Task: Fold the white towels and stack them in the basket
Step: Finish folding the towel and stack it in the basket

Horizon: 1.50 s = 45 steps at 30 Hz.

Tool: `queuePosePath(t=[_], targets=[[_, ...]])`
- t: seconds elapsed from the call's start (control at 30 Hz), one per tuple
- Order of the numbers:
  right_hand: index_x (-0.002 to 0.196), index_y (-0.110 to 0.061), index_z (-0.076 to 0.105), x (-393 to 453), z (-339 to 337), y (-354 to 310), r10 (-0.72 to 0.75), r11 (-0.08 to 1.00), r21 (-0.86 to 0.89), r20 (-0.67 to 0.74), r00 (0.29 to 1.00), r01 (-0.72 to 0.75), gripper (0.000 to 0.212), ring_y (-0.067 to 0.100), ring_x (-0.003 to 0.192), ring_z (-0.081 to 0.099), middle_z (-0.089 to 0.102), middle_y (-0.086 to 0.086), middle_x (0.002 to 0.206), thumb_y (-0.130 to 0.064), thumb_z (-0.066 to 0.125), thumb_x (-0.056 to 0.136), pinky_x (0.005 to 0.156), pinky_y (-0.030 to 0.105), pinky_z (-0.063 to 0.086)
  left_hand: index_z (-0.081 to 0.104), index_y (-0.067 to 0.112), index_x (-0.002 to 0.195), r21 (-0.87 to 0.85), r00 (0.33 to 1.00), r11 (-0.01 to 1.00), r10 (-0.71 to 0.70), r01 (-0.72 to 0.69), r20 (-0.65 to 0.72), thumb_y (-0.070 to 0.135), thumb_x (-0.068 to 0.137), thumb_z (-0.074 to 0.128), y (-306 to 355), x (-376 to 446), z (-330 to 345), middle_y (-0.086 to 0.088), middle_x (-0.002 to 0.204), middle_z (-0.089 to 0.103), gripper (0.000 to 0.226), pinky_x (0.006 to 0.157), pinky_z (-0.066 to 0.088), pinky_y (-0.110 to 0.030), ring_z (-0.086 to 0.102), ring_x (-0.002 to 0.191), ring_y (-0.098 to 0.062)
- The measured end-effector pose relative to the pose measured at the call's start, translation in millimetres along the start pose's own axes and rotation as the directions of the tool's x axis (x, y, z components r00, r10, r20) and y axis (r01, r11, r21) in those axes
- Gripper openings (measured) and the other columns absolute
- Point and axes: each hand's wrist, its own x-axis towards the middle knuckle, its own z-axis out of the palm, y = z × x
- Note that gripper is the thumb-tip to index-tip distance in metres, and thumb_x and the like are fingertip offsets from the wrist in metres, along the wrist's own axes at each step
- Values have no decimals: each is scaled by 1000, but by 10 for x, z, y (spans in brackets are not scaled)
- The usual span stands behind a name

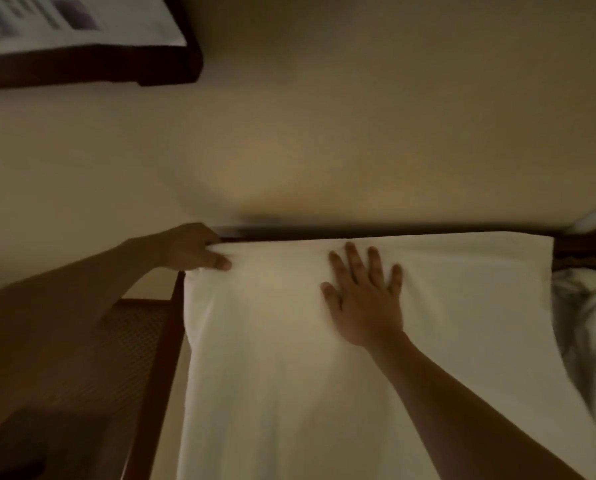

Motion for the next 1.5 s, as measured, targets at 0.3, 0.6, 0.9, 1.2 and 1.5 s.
queuePosePath(t=[0.3, 0.6, 0.9, 1.2, 1.5], targets=[[158, -41, -5, 77, 42, -156, 150, 985, -80, -16, 989, -151, 66, 28, 154, -16, -14, -8, 168, -65, 9, 98, 117, 68, -8, 69, 29, 103, -369, 897, 921, -56, -123, -439, 51, 90, 68, -416, 250, 393, 10, 94, 66, 26, 67, 45, -18, 63, 81, -8], [159, -33, -5, -191, 314, -1318, 167, 986, 28, -42, 985, -166, 65, 33, 152, -22, -19, -1, 168, -56, 16, 103, 116, 70, -10, 72, 14, 98, -325, 977, 940, 31, -101, -213, 36, 90, 74, -751, 116, 281, -7, 96, 70, 24, 77, 51, -35, 65, 91, -25], [159, -39, -5, -203, 403, -1383, 225, 974, 57, -78, 971, -221, 67, 28, 154, -18, -14, -7, 168, -63, 11, 98, 117, 66, -8, 53, 22, 114, -432, 845, 900, -187, -57, -501, 24, 99, 57, -713, 337, 499, -13, 113, 65, 17, 76, 49, -36, 61, 92, -29], [161, -34, 2, -225, 355, -1317, 193, 975, 110, 1, 981, -192, 69, 27, 154, -19, -15, -6, 168, -62, 22, 101, 117, 67, -10, 31, 20, 145, -363, 765, 931, -210, -32, -608, 45, 102, 47, -343, -988, 1745, -16, 127, 59, 52, 87, 50, -45, 60, 110, -36], [160, -34, 13, -2636, 915, -1470, 84, 992, 96, -38, 996, -80, 64, 27, 154, -19, -15, -6, 168, -53, 20, 99, 116, 69, -7, 29, 26, 147, -403, 841, 915, -209, -12, -500, 51, 100, 46, 41, -2667, 3049, -6, 122, 66, 57, 75, 56, -36, 70, 96, -23]])
